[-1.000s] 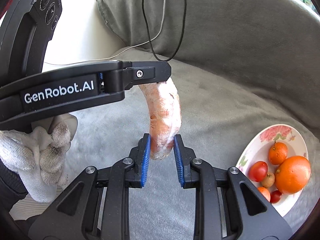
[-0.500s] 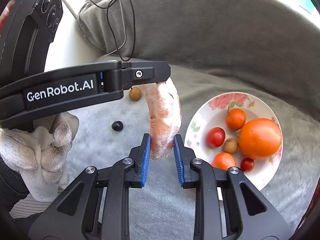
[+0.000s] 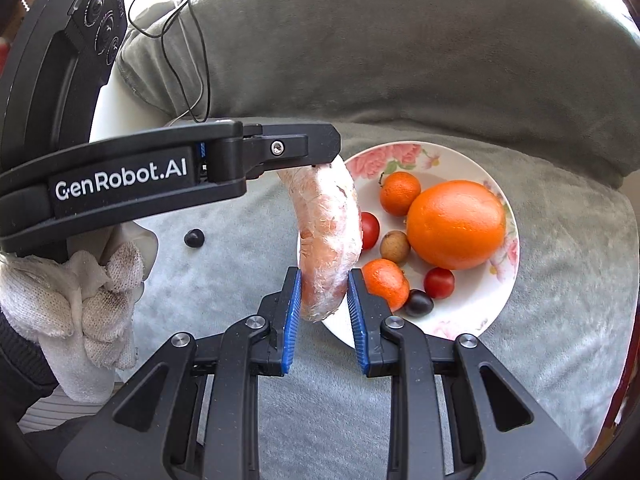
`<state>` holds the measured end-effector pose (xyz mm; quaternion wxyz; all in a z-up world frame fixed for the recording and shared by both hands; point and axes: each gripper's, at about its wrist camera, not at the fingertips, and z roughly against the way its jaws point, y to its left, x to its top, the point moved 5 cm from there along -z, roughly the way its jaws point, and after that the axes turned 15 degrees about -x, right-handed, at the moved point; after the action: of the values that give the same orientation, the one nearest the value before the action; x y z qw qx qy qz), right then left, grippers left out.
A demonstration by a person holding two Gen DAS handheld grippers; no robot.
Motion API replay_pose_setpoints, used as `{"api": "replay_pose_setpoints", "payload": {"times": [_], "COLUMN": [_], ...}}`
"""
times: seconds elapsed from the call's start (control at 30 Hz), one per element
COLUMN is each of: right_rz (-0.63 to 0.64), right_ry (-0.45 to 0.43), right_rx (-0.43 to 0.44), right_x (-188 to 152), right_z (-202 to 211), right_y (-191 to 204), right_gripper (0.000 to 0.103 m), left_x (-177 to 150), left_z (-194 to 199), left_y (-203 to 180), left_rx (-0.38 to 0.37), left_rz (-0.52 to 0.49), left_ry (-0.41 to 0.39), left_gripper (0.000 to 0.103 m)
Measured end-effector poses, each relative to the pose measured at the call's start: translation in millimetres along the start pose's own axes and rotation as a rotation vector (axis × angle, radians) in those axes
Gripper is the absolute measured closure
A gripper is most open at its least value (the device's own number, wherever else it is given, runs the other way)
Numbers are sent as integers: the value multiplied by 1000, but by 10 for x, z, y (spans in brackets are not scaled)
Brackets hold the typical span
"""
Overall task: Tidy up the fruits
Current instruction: 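Carry the pomelo segment with both grippers over the floral plate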
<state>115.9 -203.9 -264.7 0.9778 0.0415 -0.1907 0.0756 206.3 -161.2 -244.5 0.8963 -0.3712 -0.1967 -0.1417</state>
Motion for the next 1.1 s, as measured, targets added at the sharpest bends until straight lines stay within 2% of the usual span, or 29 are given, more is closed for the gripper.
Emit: {"api": "replay_pose_setpoints", "payload": {"times": [0.63, 1.1], "right_rz": [-80, -99], "right_ry": [43, 57], "right_rx": [-15, -34], "right_x": [-90, -78], "right_z": [-157, -228], "right_y": [-313, -344], "right_gripper": [79, 79], "left_x": [7, -9], "left_z": [-333, -398], "left_y": [-174, -225], "left_rx": [12, 11], "left_rz": [-28, -29], "left_ry": [73, 92], "left_gripper": [58, 58]}}
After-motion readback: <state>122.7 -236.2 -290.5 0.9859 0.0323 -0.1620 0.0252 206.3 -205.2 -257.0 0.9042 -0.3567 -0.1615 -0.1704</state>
